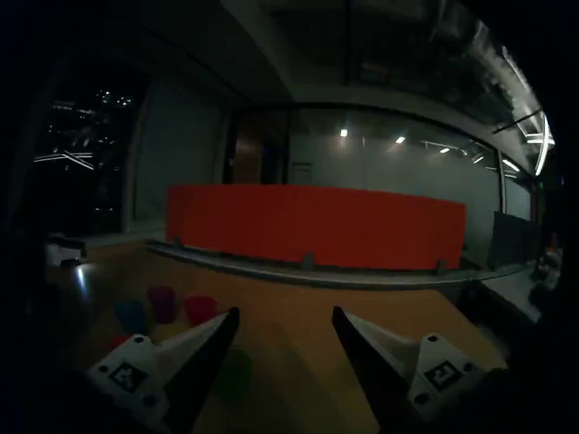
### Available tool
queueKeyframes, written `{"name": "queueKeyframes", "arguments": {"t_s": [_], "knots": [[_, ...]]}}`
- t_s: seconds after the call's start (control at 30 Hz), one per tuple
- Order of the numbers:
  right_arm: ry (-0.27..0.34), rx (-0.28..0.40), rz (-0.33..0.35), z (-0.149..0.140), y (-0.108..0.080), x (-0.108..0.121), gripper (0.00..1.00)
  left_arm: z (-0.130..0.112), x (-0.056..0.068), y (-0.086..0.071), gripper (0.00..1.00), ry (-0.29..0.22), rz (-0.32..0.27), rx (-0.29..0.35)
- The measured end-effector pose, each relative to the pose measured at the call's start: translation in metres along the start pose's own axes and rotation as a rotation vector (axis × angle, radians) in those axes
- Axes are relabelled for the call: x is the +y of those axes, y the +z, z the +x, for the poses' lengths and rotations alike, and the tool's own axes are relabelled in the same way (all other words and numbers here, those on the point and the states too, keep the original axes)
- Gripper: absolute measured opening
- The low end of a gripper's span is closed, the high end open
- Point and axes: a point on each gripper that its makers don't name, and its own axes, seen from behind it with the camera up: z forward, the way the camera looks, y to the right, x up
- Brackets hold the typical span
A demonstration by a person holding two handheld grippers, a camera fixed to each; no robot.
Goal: Pour water
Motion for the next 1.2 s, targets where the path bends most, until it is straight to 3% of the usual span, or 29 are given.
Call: {"name": "queueKeyframes", "arguments": {"t_s": [0.2, 0.4, 0.6, 1.0, 1.2], "knots": [[0.027, 0.062, -0.084, 0.010, 0.000, 0.018, 0.99, 0.015, -0.009, -0.006, 0.98, -0.034, 0.061, 0.082], [0.041, 0.148, -0.161, 0.026, -0.009, 0.030, 0.99, 0.016, -0.013, -0.010, 0.98, -0.044, 0.113, 0.111], [0.055, 0.181, -0.196, 0.034, -0.018, 0.032, 0.99, 0.018, -0.016, -0.012, 0.98, -0.034, 0.168, 0.142], [0.104, 0.175, -0.245, 0.025, -0.033, 0.043, 0.99, 0.014, -0.009, -0.006, 0.98, 0.012, 0.209, 0.179], [0.119, 0.163, -0.267, 0.018, -0.037, 0.047, 0.99, -0.005, -0.014, -0.002, 0.98, 0.008, 0.226, 0.173]]}}
